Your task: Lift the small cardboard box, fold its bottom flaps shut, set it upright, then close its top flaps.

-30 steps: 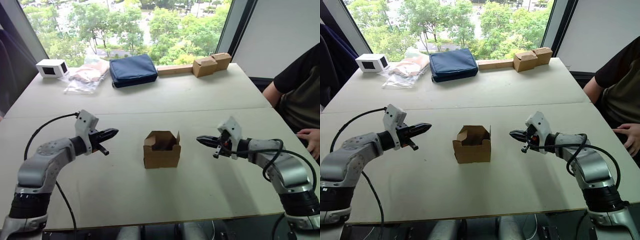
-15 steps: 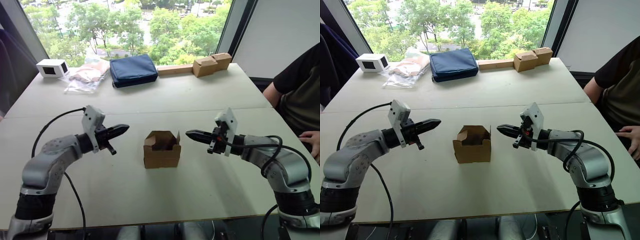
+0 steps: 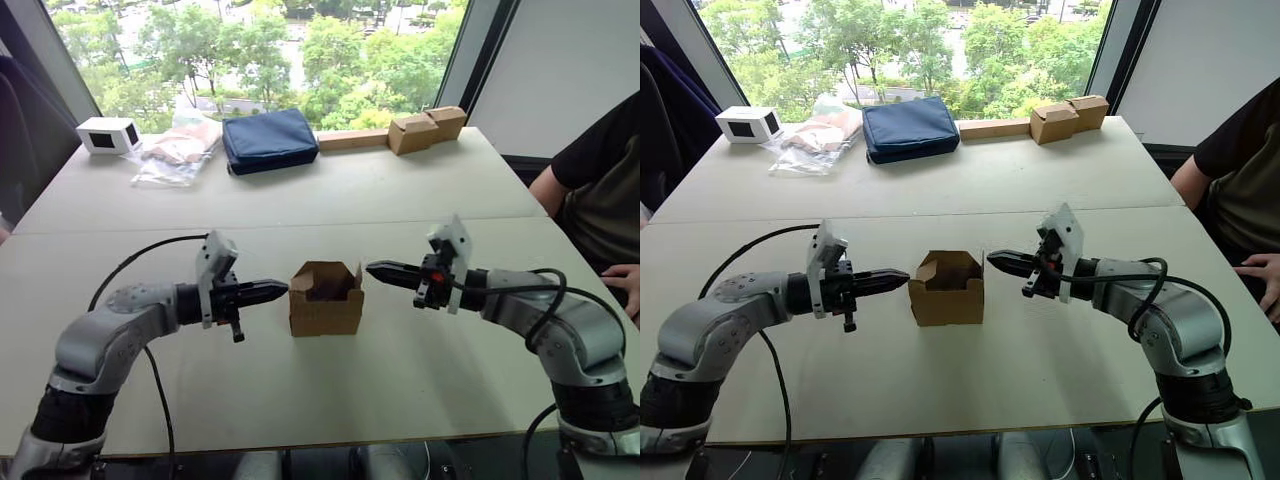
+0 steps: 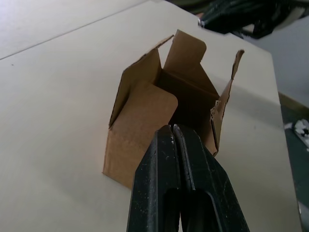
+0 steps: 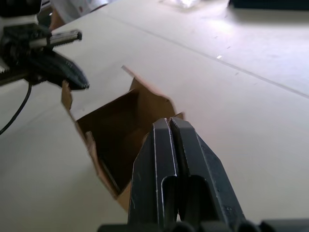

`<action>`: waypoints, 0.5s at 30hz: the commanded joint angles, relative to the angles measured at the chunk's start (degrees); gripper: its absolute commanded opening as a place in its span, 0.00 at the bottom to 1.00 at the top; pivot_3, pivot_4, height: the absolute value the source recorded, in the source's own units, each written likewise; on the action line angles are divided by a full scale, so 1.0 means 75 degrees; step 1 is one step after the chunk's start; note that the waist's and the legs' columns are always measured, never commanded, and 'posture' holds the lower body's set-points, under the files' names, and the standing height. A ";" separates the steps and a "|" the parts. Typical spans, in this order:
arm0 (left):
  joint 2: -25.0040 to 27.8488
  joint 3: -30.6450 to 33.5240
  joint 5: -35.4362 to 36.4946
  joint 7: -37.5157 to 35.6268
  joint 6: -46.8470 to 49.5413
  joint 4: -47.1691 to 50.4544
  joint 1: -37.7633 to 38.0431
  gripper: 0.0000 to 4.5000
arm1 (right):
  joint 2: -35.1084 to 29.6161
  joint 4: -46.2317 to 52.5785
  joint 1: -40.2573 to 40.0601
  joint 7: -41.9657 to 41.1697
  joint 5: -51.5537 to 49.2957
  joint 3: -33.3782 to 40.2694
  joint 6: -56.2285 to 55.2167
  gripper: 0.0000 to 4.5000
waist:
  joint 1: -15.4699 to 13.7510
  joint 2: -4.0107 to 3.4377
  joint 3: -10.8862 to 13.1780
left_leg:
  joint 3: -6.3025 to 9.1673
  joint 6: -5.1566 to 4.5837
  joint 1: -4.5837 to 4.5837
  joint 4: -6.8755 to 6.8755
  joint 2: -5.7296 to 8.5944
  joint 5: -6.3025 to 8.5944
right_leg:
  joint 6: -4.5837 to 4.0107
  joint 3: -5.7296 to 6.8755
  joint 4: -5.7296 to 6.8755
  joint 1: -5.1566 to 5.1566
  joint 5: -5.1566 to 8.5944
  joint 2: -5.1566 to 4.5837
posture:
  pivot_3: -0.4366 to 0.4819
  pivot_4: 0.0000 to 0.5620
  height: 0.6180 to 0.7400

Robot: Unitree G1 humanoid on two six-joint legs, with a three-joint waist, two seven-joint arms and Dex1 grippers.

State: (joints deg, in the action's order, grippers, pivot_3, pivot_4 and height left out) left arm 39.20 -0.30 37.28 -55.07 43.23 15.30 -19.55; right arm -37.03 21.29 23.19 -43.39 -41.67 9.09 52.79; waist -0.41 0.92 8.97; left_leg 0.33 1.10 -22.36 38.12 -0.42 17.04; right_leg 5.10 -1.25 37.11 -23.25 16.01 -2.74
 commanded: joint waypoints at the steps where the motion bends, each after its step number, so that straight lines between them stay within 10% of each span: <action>1: 0.0086 -0.0152 -0.0213 -0.0432 -0.0391 -0.0302 -0.0401 0.01 | -0.0246 0.0377 -0.0111 0.0067 -0.0379 0.0413 0.0172 0.00 | 0.0000 0.0000 0.0000 | 0.0001 0.0000 0.0000 0.0000 -0.0001 0.0000 | 0.0000 0.0000 0.0000 0.0000 0.0000 0.0004 | 0.48 0.27 1.00; 15: -0.0260 -0.0380 -0.0447 -0.0489 -0.0492 -0.0581 -0.0889 0.01 | 0.0053 0.0720 -0.0630 0.0378 0.0117 -0.0596 -0.0351 0.00 | 0.0002 0.0000 0.0000 | 0.0000 -0.0003 -0.0001 0.0000 -0.0006 0.0001 | 0.0000 -0.0001 0.0001 -0.0002 0.0000 0.0010 | 0.48 0.27 1.00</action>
State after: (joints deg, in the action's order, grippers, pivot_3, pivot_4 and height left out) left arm 37.42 -2.95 34.42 -58.47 40.72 10.83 -24.44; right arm -37.07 24.39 18.37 -40.63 -40.16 4.89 50.88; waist -0.39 0.92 8.97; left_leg 0.35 1.08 -22.37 38.13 -0.44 17.04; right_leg 5.10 -1.24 37.12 -23.24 16.01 -2.63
